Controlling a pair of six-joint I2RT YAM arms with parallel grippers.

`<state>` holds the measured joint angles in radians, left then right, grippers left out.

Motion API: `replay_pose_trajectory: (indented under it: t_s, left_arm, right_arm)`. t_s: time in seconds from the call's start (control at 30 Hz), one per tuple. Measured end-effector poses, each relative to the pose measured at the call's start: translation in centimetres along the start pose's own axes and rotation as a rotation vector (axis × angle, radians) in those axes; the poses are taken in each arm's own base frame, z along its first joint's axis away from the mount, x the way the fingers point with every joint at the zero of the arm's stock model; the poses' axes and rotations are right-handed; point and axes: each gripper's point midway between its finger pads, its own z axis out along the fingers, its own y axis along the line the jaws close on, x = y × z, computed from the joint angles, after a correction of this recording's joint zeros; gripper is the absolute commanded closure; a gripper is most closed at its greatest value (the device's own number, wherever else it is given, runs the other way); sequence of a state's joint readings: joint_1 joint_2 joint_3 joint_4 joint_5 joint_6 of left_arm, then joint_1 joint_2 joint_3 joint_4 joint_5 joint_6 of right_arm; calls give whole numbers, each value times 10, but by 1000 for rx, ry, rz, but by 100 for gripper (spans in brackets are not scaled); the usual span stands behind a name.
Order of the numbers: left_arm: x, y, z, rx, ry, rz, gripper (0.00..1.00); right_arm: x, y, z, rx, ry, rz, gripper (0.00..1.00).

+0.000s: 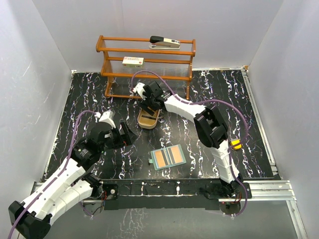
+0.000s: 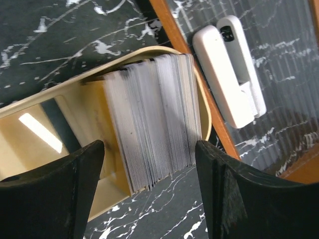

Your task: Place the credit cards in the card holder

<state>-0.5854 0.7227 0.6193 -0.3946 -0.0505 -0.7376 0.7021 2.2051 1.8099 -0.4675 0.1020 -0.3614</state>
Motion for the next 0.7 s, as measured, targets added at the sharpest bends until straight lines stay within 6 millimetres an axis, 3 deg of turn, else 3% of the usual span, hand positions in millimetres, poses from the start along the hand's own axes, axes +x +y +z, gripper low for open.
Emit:
replay_pose_trajectory:
  t_s: [0.23, 0.7]
  left_arm:
    - [-3, 1, -4, 0, -21, 6, 9]
    - [-3, 2, -8, 0, -26, 11, 9]
  right_arm:
    - [3, -5, 5, 57, 19, -19, 49]
    - [-2, -1, 3, 66, 10, -17, 61]
